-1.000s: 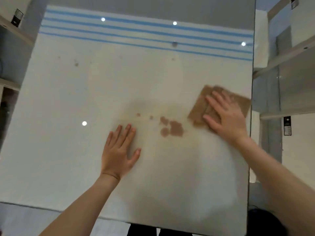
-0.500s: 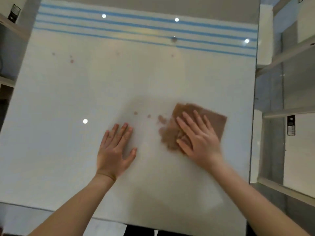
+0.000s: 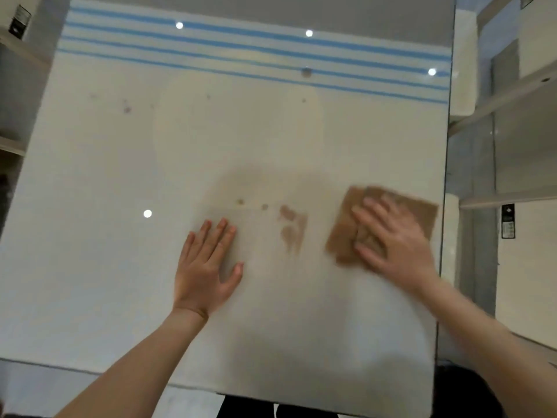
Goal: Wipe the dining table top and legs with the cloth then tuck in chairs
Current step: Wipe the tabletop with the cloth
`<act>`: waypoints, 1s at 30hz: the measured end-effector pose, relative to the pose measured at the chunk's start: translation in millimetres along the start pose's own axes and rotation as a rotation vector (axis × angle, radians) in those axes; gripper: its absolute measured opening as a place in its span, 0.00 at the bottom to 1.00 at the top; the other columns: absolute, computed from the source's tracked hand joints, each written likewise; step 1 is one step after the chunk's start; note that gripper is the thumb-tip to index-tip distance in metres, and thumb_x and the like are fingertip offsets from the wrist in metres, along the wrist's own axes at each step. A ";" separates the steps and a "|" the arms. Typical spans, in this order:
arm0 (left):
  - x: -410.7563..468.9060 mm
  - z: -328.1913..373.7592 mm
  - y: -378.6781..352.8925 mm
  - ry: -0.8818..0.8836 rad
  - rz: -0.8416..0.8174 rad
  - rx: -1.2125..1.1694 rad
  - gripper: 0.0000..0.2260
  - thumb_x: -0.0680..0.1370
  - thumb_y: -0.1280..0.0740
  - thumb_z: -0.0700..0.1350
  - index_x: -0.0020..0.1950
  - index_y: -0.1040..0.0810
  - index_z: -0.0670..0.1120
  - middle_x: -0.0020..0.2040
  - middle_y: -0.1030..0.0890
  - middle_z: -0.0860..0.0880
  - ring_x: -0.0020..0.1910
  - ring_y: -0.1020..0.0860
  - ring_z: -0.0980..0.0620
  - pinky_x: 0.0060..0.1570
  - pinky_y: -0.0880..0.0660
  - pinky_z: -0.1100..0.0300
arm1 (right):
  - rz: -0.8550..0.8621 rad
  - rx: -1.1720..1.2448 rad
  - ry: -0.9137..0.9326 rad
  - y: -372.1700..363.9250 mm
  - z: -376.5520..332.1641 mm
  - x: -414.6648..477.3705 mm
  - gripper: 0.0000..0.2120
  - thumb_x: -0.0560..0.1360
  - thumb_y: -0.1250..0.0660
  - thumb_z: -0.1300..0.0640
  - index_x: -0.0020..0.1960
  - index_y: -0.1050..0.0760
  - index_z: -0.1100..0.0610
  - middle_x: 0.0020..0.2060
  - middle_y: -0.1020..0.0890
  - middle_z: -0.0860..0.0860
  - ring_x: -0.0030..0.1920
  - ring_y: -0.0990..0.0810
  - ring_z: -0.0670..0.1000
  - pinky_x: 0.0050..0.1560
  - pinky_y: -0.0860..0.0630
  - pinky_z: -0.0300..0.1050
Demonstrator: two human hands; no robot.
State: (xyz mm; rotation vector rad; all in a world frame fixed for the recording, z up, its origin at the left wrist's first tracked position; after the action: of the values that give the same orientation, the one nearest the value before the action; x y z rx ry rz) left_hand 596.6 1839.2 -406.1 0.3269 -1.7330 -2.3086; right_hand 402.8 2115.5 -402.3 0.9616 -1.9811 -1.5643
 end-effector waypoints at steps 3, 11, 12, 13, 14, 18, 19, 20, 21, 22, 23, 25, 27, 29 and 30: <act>0.6 -1.3 -0.5 0.003 -0.001 0.001 0.27 0.74 0.39 0.54 0.72 0.31 0.47 0.73 0.33 0.48 0.74 0.36 0.46 0.71 0.39 0.45 | 0.124 0.000 -0.264 25.9 67.3 96.0 0.28 0.77 0.43 0.38 0.75 0.37 0.45 0.75 0.35 0.48 0.77 0.43 0.53 0.77 0.48 0.53; 0.3 -0.7 -1.6 -0.021 0.024 0.009 0.27 0.73 0.37 0.53 0.72 0.30 0.47 0.73 0.33 0.49 0.74 0.37 0.46 0.71 0.39 0.45 | 0.218 0.018 -0.603 29.8 54.9 261.7 0.31 0.78 0.51 0.39 0.78 0.43 0.49 0.78 0.44 0.51 0.78 0.49 0.57 0.77 0.55 0.55; 0.6 -0.2 -0.4 -0.021 0.033 0.003 0.27 0.73 0.37 0.53 0.71 0.30 0.47 0.73 0.32 0.49 0.74 0.37 0.46 0.72 0.39 0.46 | 0.223 -0.001 -0.496 21.9 24.8 255.9 0.30 0.78 0.50 0.39 0.78 0.42 0.49 0.78 0.42 0.51 0.78 0.48 0.57 0.77 0.54 0.55; 0.5 0.1 0.4 -0.020 0.038 -0.002 0.27 0.73 0.37 0.53 0.71 0.30 0.47 0.73 0.32 0.49 0.74 0.36 0.46 0.72 0.39 0.46 | 0.222 -0.003 -0.390 14.5 -5.5 238.6 0.29 0.78 0.49 0.40 0.77 0.39 0.50 0.77 0.40 0.51 0.78 0.46 0.57 0.77 0.53 0.54; 0.7 0.8 0.8 -0.019 0.039 -0.006 0.27 0.73 0.37 0.53 0.71 0.30 0.48 0.73 0.32 0.50 0.74 0.36 0.46 0.72 0.40 0.46 | 0.215 -0.008 -0.291 6.4 -32.0 210.8 0.29 0.78 0.47 0.40 0.76 0.37 0.50 0.76 0.37 0.52 0.77 0.44 0.58 0.77 0.51 0.54; 0.5 1.3 0.7 -0.023 0.010 -0.009 0.26 0.74 0.39 0.52 0.72 0.31 0.47 0.73 0.33 0.49 0.74 0.37 0.46 0.71 0.39 0.45 | 0.010 -0.011 0.121 -41.8 -144.3 25.7 0.30 0.76 0.40 0.40 0.76 0.38 0.47 0.76 0.37 0.47 0.78 0.44 0.55 0.74 0.42 0.57; 0.4 0.9 0.6 -0.022 0.002 -0.005 0.26 0.74 0.40 0.51 0.72 0.31 0.47 0.73 0.33 0.49 0.74 0.37 0.46 0.71 0.39 0.45 | -0.080 -0.050 0.258 -60.4 -172.5 -19.0 0.30 0.75 0.40 0.40 0.76 0.37 0.45 0.75 0.35 0.46 0.77 0.42 0.54 0.72 0.39 0.56; 0.2 1.1 0.7 -0.021 -0.006 -0.001 0.26 0.74 0.40 0.51 0.72 0.31 0.47 0.73 0.33 0.49 0.73 0.36 0.46 0.71 0.39 0.45 | -0.138 -0.047 0.293 -76.6 -183.2 -57.2 0.27 0.75 0.44 0.39 0.74 0.34 0.43 0.72 0.29 0.44 0.75 0.37 0.53 0.69 0.35 0.53; 0.1 1.0 0.7 -0.019 -0.014 0.002 0.26 0.74 0.40 0.51 0.72 0.31 0.47 0.73 0.33 0.49 0.73 0.36 0.46 0.71 0.39 0.45 | -0.148 0.033 0.216 -81.8 -182.2 -81.8 0.25 0.75 0.51 0.39 0.70 0.31 0.39 0.65 0.22 0.41 0.72 0.30 0.49 0.65 0.31 0.50; 0.0 0.8 0.7 -0.017 -0.021 0.004 0.26 0.74 0.40 0.51 0.72 0.31 0.47 0.73 0.33 0.49 0.73 0.36 0.46 0.72 0.40 0.46 | -0.245 0.137 0.198 -83.9 -180.4 -95.1 0.27 0.74 0.58 0.41 0.66 0.29 0.37 0.59 0.19 0.39 0.68 0.26 0.47 0.62 0.30 0.47; -0.2 0.3 1.0 -0.014 -0.026 0.003 0.26 0.74 0.40 0.51 0.72 0.31 0.47 0.73 0.33 0.49 0.74 0.36 0.46 0.72 0.40 0.46 | -0.296 0.065 0.281 -85.6 -177.8 -102.4 0.28 0.75 0.61 0.43 0.67 0.31 0.37 0.60 0.20 0.40 0.70 0.28 0.47 0.65 0.32 0.47; 0.7 -0.5 1.0 -0.010 -0.032 -0.007 0.26 0.74 0.40 0.51 0.73 0.32 0.48 0.74 0.33 0.50 0.74 0.36 0.46 0.72 0.41 0.47 | -0.210 -0.240 0.533 -76.0 -160.5 -108.2 0.22 0.81 0.52 0.44 0.74 0.36 0.41 0.73 0.32 0.44 0.76 0.39 0.53 0.73 0.43 0.50; 0.9 -1.0 -0.3 -0.012 -0.034 -0.016 0.27 0.74 0.39 0.51 0.73 0.34 0.49 0.74 0.34 0.51 0.74 0.37 0.46 0.72 0.41 0.47 | -0.111 -0.138 0.577 -50.3 -128.9 -81.6 0.27 0.76 0.40 0.40 0.74 0.35 0.43 0.74 0.33 0.45 0.75 0.39 0.53 0.74 0.45 0.51; 0.6 -2.1 0.0 -0.014 -0.022 -0.028 0.27 0.74 0.39 0.51 0.73 0.34 0.49 0.74 0.34 0.51 0.74 0.37 0.47 0.72 0.40 0.47 | -0.043 -0.017 0.312 -27.8 -93.6 -10.4 0.29 0.75 0.39 0.38 0.74 0.35 0.44 0.73 0.30 0.49 0.75 0.39 0.54 0.74 0.41 0.53; 0.7 -2.1 0.5 -0.013 -0.018 -0.039 0.27 0.74 0.39 0.51 0.73 0.34 0.49 0.74 0.34 0.51 0.74 0.37 0.47 0.72 0.40 0.47 | -0.005 -0.011 0.193 -17.7 -73.7 25.1 0.29 0.75 0.40 0.38 0.74 0.35 0.45 0.73 0.30 0.50 0.76 0.40 0.55 0.74 0.41 0.55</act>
State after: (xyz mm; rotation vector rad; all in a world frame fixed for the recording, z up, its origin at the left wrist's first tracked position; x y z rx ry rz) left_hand 596.6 1836.9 -406.2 0.3224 -1.6960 -2.3588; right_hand 442.6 2046.2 -401.8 1.0712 -1.8367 -1.4259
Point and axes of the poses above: each hand's wrist, its own x-axis towards the middle knuckle, its own y-axis out of the back of the hand, z = x × y, the point moved 7 cm from there along x, towards the middle knuckle
